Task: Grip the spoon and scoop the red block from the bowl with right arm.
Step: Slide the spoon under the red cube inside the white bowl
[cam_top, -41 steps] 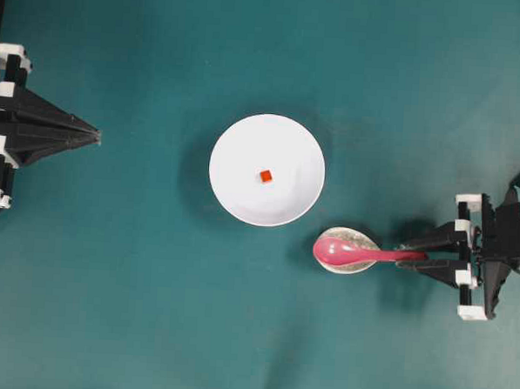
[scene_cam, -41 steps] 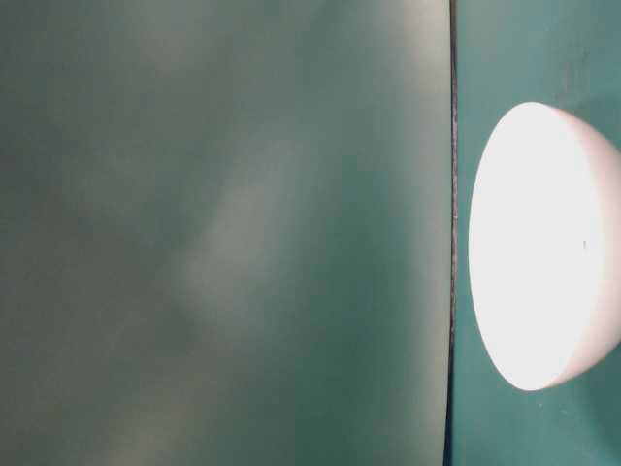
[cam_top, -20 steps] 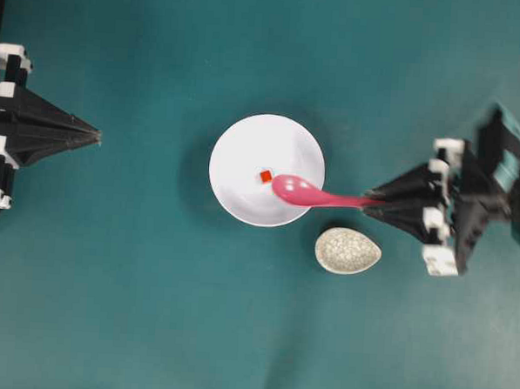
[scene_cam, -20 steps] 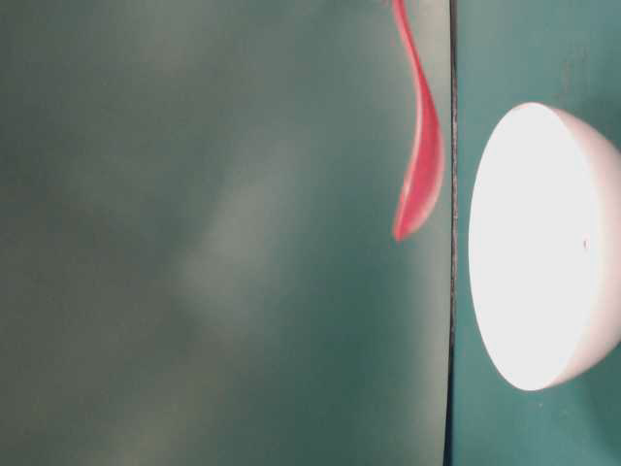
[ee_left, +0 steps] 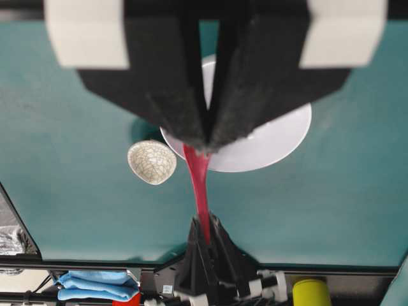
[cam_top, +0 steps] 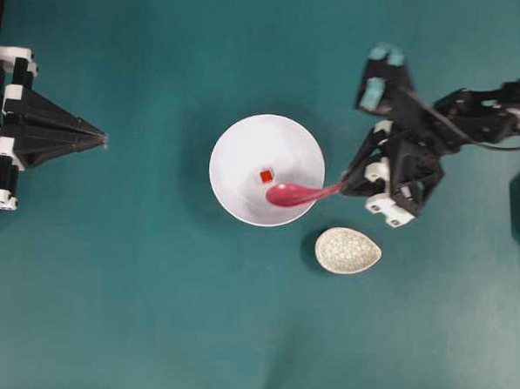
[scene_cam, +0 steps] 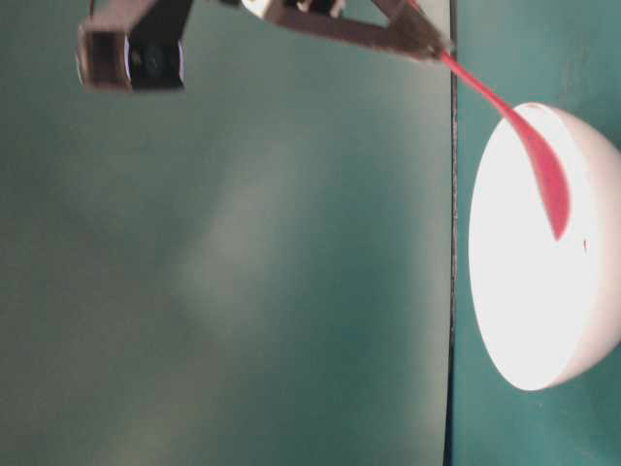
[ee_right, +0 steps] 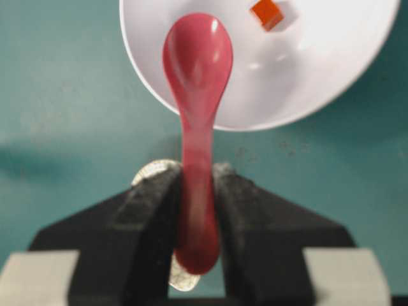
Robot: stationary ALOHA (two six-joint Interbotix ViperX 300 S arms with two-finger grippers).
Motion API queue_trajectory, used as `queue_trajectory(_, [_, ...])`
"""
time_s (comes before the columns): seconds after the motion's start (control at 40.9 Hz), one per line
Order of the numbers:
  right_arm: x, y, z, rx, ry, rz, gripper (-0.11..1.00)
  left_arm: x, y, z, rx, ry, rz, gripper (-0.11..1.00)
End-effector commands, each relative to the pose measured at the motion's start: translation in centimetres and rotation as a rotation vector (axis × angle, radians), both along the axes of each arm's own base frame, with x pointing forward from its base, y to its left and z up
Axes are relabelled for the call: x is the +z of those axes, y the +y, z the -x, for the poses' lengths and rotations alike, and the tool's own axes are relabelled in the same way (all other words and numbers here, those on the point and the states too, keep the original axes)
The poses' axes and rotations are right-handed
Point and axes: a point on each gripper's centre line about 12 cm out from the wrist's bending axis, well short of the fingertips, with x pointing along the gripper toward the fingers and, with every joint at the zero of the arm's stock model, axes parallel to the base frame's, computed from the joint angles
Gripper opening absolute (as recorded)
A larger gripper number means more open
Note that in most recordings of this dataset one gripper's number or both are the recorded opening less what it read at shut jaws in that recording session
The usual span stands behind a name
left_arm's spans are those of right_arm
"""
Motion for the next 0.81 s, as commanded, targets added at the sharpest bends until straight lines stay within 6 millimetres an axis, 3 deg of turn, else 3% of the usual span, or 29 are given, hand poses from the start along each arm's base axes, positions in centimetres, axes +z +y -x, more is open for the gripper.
queue_trajectory(0.0, [1.1, -0.2, -1.3, 0.016, -0.015, 0.011, 0.24, 1.1, 0.0, -0.4, 0.0, -0.034, 0.0, 0.0])
queue_trajectory(0.244, [0.3, -0.8, -3.1, 0.044, 0.067, 0.041, 0.24, 1.3, 0.0, -0.5, -0.001, -0.051, -0.001, 0.0])
queue_trajectory(0.782, [-0.5, -2.7, -4.9, 0.029, 0.157, 0.159, 0.24, 1.3, 0.0, -0.5, -0.001, -0.057, -0.02, 0.0])
